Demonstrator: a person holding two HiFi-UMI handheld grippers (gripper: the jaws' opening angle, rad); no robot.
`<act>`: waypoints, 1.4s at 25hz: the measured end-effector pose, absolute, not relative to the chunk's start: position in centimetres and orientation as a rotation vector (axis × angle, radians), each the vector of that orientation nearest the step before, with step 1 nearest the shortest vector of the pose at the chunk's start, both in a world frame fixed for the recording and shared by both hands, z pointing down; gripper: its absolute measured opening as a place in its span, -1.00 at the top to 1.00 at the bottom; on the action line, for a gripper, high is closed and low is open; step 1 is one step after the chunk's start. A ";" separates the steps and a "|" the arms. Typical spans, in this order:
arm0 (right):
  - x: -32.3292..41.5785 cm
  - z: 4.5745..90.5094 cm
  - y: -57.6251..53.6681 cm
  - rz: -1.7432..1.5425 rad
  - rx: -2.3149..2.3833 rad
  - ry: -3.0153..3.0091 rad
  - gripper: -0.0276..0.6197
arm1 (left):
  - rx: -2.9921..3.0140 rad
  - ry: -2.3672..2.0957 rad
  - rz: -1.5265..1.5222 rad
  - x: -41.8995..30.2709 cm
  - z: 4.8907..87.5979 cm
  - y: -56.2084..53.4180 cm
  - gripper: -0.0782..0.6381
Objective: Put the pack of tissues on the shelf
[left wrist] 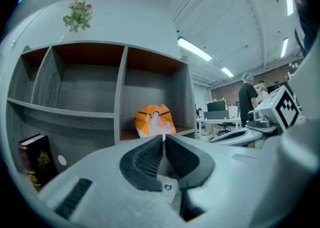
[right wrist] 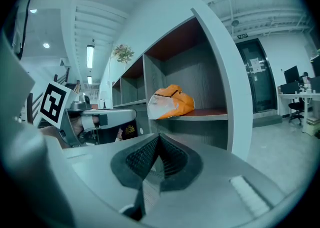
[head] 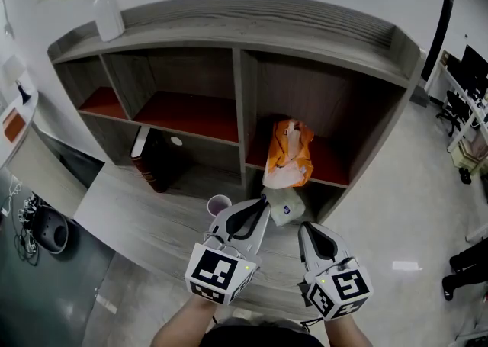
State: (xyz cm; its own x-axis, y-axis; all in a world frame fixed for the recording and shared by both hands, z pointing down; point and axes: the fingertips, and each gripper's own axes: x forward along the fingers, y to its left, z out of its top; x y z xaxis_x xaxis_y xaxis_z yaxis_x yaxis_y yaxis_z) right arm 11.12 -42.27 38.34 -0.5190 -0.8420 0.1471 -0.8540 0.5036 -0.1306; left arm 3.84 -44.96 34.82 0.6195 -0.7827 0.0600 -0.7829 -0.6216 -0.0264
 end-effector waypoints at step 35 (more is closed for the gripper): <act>10.5 42.4 -41.0 0.366 1.480 -2.576 0.92 | 2.730 -1.249 0.255 6.2 42.8 -41.6 0.80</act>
